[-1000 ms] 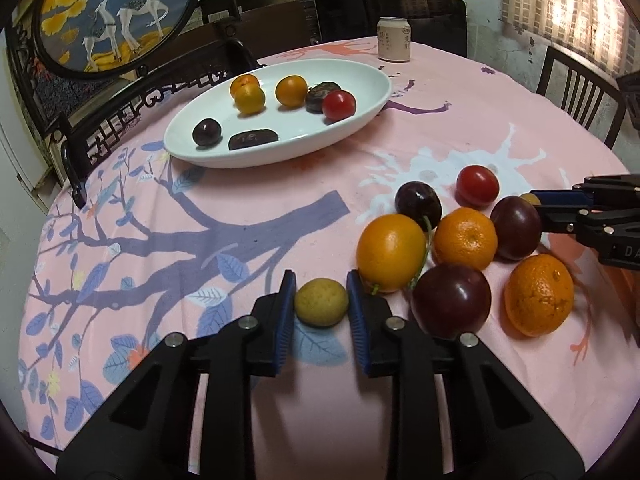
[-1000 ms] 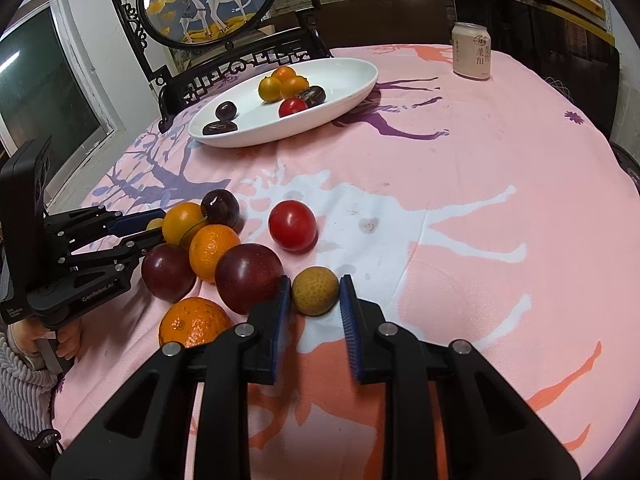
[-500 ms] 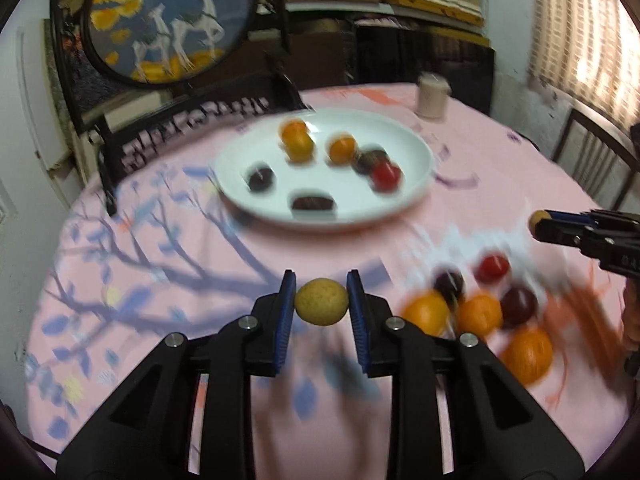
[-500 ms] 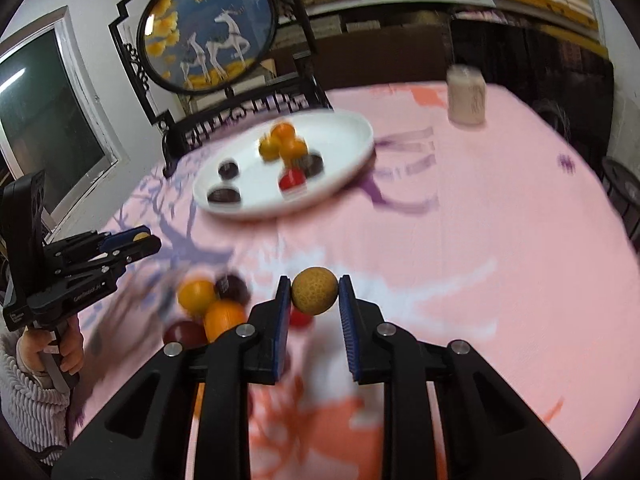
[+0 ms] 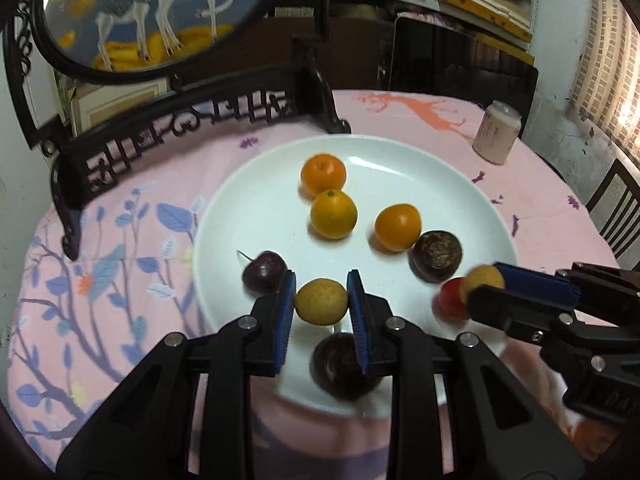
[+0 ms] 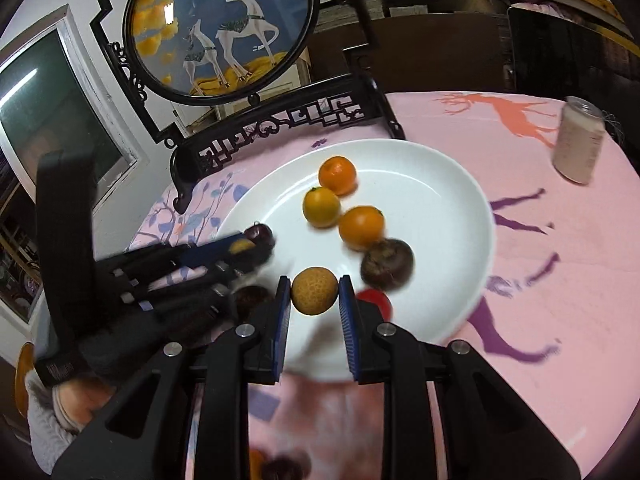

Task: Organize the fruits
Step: 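Set both small yellow-green fruits on the plate and open both tools, then move both tools back to the fruit cluster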

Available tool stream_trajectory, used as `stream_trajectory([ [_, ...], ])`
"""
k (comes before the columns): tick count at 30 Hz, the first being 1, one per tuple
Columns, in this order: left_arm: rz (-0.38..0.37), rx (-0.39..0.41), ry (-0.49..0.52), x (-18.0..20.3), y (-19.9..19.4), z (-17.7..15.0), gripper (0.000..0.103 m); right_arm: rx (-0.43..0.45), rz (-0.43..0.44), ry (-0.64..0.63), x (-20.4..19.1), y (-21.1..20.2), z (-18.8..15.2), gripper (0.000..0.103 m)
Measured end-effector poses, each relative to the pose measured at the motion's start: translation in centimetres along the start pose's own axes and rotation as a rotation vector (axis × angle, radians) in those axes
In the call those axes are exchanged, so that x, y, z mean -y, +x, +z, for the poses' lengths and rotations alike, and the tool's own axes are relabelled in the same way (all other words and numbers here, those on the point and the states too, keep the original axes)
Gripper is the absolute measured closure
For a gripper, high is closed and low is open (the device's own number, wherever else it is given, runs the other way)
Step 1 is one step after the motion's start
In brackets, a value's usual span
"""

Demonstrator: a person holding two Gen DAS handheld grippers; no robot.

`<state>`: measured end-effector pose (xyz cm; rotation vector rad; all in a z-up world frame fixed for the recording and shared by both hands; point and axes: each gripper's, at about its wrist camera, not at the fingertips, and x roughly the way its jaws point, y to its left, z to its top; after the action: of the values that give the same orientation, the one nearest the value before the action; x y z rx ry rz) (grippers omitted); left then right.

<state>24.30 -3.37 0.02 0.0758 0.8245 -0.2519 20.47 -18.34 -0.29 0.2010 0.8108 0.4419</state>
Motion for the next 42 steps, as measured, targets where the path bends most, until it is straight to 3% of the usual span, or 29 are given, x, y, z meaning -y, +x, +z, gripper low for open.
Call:
stream_trajectory([
  [2,-0.010,-0.014,0.006,0.0,0.6,-0.3,0.061,-0.014,0.011,-0.009,-0.1,0.7,0.1,0.078],
  [5,0.006,0.001,0.010,0.1,0.4,-0.5,0.048,-0.028,0.014,-0.002,0.4,1.2,-0.1,0.078],
  [20,0.034,0.071,-0.047,-1.4,-3.2,-1.0,0.037,-0.008,0.040,0.035,0.1,-0.4,-0.2,0.077],
  [22,0.036,0.072,-0.057,-1.6,-3.4,-1.1,0.036,-0.013,0.034,0.038,0.1,-0.4,-0.1,0.055],
  [23,0.038,0.071,-0.062,-1.7,-3.5,-1.1,0.036,-0.010,0.030,0.043,0.1,-0.4,-0.1,0.036],
  [33,0.043,0.068,-0.052,-1.5,-3.8,-1.5,0.035,0.066,0.026,0.028,-0.2,-2.4,-0.1,0.035],
  [42,0.046,0.092,0.004,0.5,-7.1,-5.1,0.028,0.081,0.000,0.036,0.1,-5.7,-3.7,0.035],
])
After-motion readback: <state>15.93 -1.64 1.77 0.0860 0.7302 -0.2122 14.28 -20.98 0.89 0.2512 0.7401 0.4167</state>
